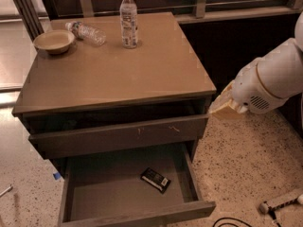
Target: Pick rxbar chocolate from middle drawer and place on counter
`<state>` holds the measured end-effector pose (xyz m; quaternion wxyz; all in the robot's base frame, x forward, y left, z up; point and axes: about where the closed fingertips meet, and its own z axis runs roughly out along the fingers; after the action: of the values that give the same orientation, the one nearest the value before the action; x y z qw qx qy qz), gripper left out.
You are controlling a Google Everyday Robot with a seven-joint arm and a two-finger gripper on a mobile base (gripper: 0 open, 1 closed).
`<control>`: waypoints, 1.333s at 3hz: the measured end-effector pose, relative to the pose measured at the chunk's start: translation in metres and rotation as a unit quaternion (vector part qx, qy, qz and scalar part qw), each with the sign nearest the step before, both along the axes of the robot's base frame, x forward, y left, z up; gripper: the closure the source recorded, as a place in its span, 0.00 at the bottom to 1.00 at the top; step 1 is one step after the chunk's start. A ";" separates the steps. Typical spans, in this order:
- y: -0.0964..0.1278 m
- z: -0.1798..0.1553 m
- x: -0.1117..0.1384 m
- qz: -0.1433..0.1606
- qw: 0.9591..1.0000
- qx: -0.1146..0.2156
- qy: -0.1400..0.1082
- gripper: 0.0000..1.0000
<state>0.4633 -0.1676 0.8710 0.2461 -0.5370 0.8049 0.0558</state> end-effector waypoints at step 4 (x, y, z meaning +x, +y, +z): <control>0.079 -0.209 0.005 -0.058 0.993 0.098 0.037 1.00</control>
Offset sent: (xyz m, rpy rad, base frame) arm 0.0168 0.0352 -0.1456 0.1579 -0.0969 -0.1983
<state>0.4679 -0.0885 0.6617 0.2702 -0.4598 0.8342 0.1402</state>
